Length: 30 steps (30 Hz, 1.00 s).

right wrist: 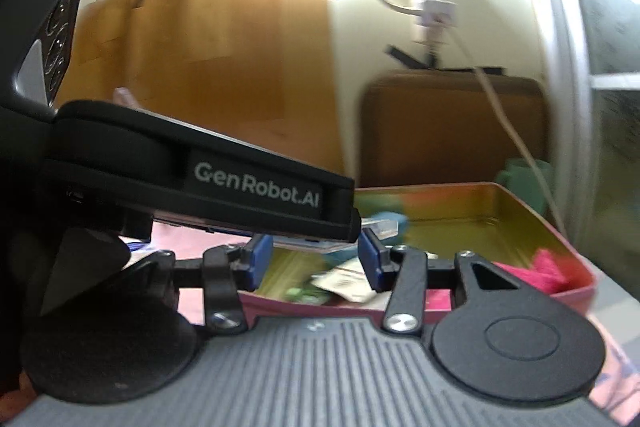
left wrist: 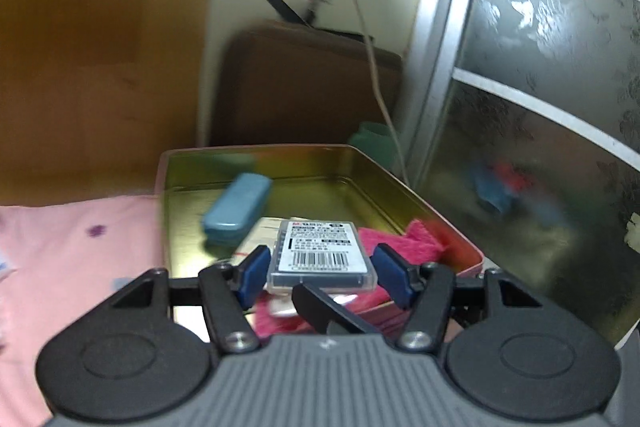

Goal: Organize soft objects

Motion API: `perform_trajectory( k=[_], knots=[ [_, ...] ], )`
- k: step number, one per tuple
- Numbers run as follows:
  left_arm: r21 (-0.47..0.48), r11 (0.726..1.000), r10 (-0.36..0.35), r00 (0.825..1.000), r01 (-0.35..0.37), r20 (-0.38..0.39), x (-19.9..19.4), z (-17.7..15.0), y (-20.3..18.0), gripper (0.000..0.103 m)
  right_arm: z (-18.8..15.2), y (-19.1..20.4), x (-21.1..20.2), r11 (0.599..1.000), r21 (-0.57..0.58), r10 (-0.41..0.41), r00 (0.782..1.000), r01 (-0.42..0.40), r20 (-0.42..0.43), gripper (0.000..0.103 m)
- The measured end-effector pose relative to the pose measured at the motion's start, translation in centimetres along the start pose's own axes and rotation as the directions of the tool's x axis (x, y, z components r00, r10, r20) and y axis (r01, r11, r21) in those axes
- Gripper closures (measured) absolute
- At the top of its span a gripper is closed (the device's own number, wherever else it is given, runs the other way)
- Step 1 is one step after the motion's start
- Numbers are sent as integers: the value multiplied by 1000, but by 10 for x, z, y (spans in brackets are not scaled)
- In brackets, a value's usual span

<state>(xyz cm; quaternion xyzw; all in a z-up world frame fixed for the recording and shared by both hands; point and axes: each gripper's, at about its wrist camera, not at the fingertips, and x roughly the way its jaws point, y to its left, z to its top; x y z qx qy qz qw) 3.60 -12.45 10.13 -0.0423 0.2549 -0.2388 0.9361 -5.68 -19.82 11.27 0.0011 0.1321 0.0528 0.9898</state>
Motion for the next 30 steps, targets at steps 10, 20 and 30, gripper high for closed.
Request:
perform_trajectory(
  k=[10, 20, 30],
  knots=[
    [75, 991, 114, 988, -106, -107, 87, 15, -34, 11, -11, -54, 21, 984, 36, -174, 983, 177, -58, 42],
    [108, 955, 284, 958, -278, -48, 36, 4, -27, 8, -22, -24, -14, 992, 46, -113, 993, 115, -32, 41],
    [69, 943, 330, 943, -327, -43, -6, -14, -2, 8, -23, -10, -32, 991, 55, -118, 992, 120, -35, 41]
  ],
)
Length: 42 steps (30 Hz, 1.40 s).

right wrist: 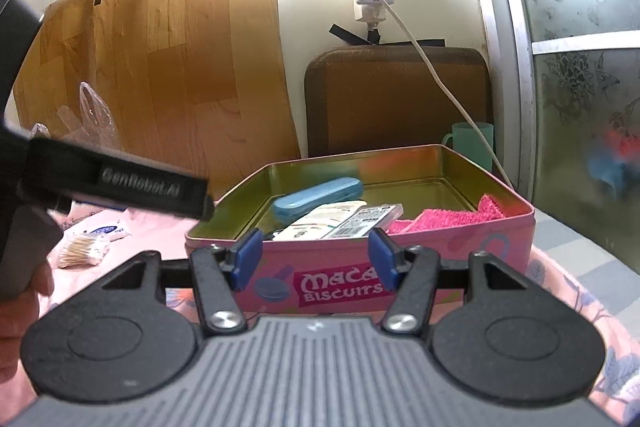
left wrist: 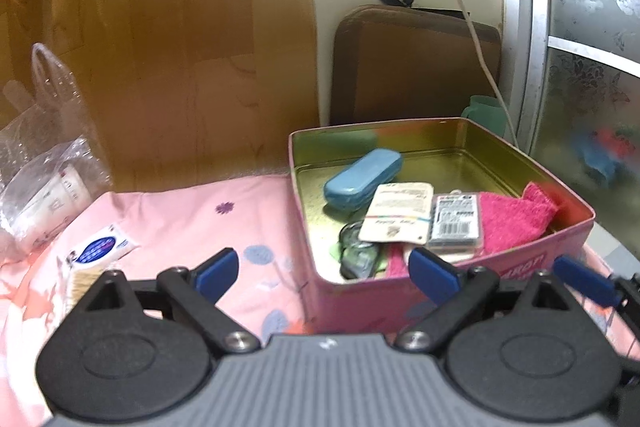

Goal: Organize soft objects

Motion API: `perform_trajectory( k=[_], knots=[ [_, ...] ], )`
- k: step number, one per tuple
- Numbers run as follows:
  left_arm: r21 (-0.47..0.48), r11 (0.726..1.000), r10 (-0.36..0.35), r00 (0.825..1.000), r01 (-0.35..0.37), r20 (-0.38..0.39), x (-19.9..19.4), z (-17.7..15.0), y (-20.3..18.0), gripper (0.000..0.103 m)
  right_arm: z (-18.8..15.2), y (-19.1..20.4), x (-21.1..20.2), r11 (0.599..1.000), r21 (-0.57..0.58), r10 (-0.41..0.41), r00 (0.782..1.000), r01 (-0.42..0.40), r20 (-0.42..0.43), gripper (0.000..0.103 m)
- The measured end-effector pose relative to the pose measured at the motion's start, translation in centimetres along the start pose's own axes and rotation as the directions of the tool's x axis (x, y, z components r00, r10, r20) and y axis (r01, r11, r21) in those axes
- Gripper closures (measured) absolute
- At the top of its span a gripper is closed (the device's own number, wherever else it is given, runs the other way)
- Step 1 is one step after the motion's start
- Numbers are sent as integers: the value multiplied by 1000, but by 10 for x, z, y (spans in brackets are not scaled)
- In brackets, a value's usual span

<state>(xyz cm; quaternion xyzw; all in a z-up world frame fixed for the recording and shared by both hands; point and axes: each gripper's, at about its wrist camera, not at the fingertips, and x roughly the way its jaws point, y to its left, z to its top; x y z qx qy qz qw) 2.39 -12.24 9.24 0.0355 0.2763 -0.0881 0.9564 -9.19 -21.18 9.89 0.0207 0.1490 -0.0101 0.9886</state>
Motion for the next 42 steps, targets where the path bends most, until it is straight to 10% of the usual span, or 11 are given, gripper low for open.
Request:
perform_trajectory(
  k=[5, 18, 22, 42],
  knots=[
    [-7, 1000, 22, 1000, -22, 3, -8, -12, 11, 7, 1, 1, -5, 1000, 26, -11, 1000, 11, -2, 41],
    [-20, 997, 69, 998, -69, -5, -14, -41, 40, 1, 1, 13, -13, 996, 86, -32, 999, 31, 17, 0],
    [-37, 998, 58, 998, -57, 14, -16, -57, 55, 1, -9, 16, -23, 982, 184, -56, 996, 42, 73, 0],
    [-57, 982, 179, 984, -180, -22, -5, -101, 108, 1, -40, 33, 18, 978, 204, 1, 979, 41, -202, 2]
  ],
)
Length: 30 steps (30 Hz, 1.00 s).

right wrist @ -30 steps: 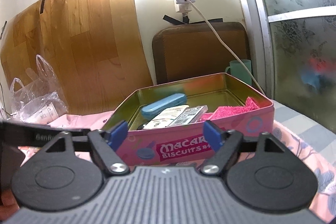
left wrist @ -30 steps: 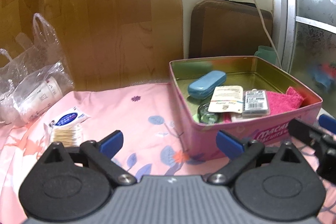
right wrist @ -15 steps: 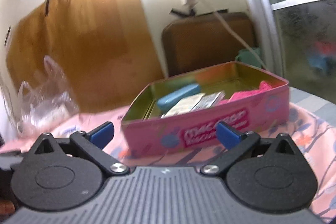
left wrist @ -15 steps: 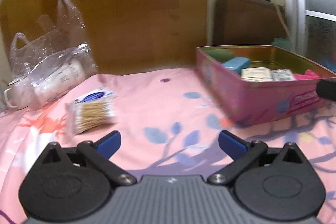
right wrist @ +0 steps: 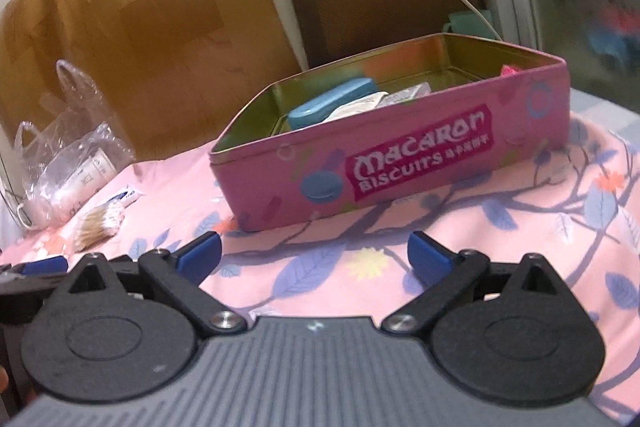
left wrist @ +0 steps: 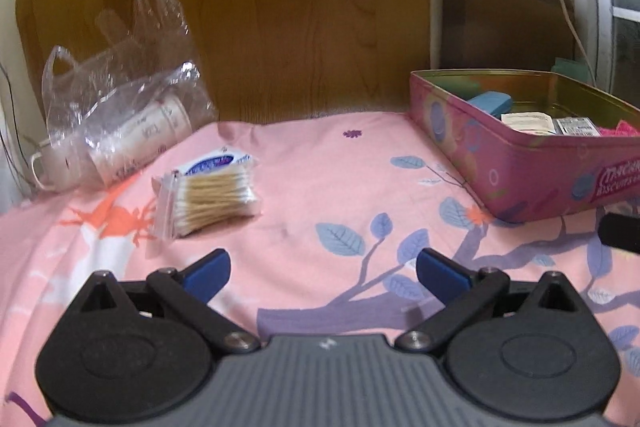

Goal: Organize soft objects

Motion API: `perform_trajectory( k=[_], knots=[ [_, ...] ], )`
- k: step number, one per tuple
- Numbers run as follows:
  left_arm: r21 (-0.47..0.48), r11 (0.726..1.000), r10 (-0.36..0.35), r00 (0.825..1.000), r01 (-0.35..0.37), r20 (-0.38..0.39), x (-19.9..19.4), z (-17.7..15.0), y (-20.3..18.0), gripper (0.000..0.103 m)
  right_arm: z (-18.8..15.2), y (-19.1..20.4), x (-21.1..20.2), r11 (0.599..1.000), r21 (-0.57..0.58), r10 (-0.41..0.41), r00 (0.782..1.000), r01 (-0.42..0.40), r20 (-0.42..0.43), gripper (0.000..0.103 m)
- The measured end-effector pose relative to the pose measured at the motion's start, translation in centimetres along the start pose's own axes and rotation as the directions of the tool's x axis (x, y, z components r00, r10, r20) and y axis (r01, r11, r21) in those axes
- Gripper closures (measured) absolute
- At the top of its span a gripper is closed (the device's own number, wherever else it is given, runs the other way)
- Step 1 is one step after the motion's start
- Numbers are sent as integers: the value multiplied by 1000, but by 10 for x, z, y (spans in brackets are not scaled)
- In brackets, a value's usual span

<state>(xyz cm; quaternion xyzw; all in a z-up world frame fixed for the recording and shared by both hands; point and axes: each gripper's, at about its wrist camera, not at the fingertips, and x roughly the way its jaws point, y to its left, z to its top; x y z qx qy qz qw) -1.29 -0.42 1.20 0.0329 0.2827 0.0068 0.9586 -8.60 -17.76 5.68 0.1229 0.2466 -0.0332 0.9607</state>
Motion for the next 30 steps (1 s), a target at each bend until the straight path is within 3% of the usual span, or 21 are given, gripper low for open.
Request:
perform_trajectory(
  k=[8, 15, 30],
  knots=[
    [70, 997, 10, 999, -12, 30, -4, -2, -9, 0, -1, -3, 3, 999, 18, 32, 999, -32, -28, 1],
    [80, 997, 12, 1000, -14, 17, -3, -2, -12, 0, 0, 0, 9, 999, -3, 51, 996, -51, -71, 0],
    [57, 998, -7, 999, 9, -36, 5, 0, -6, 0, 0, -1, 10, 998, -13, 56, 996, -57, -77, 0]
  ],
)
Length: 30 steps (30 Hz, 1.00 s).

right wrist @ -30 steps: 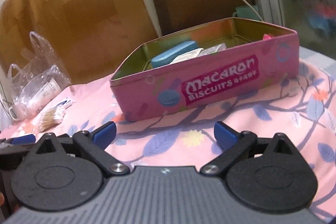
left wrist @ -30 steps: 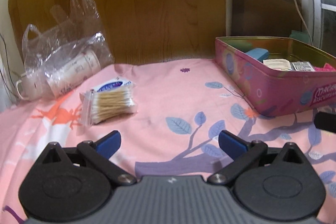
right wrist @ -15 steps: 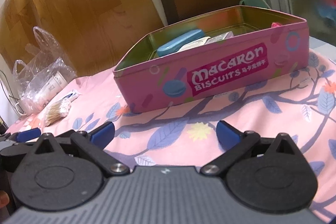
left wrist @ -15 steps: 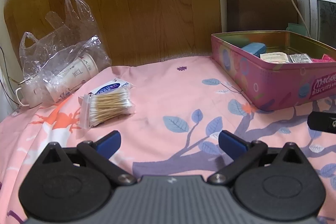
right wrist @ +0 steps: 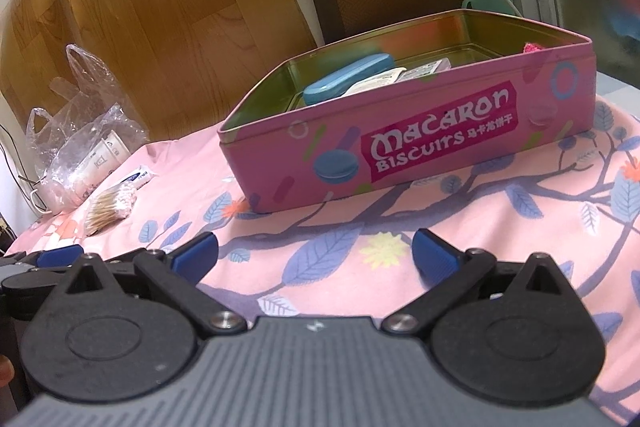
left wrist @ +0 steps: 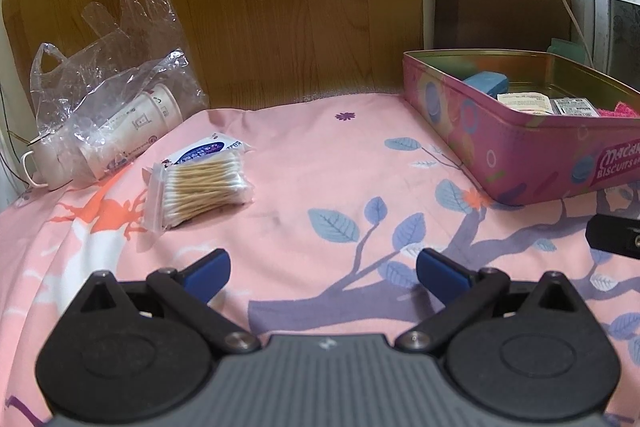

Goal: Organize soft objects

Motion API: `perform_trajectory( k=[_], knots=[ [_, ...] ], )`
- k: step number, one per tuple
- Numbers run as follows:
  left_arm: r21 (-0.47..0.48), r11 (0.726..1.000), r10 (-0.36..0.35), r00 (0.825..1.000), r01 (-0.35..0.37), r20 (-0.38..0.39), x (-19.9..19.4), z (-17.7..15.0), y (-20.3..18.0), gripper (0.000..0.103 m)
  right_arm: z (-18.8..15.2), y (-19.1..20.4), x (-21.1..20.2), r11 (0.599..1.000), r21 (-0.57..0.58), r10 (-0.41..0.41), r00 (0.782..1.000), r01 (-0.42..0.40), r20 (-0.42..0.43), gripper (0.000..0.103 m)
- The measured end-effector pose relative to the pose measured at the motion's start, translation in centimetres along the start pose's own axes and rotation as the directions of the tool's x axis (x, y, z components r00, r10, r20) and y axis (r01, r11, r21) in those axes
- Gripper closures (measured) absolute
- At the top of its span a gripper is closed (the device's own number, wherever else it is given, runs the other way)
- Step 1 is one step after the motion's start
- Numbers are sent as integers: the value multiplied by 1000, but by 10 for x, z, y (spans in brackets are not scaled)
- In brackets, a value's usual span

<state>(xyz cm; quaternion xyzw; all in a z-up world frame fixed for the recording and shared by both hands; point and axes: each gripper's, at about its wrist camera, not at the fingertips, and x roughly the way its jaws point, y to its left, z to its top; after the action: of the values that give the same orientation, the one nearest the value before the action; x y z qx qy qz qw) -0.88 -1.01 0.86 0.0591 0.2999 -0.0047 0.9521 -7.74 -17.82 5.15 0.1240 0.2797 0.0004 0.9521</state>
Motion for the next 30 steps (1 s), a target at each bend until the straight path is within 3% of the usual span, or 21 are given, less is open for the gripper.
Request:
perform_trajectory(
  k=[30],
  knots=[
    [-46, 999, -19, 1000, 19, 0, 0, 0, 5, 0, 0, 2, 2, 999, -34, -14, 1000, 14, -7, 0]
  ],
)
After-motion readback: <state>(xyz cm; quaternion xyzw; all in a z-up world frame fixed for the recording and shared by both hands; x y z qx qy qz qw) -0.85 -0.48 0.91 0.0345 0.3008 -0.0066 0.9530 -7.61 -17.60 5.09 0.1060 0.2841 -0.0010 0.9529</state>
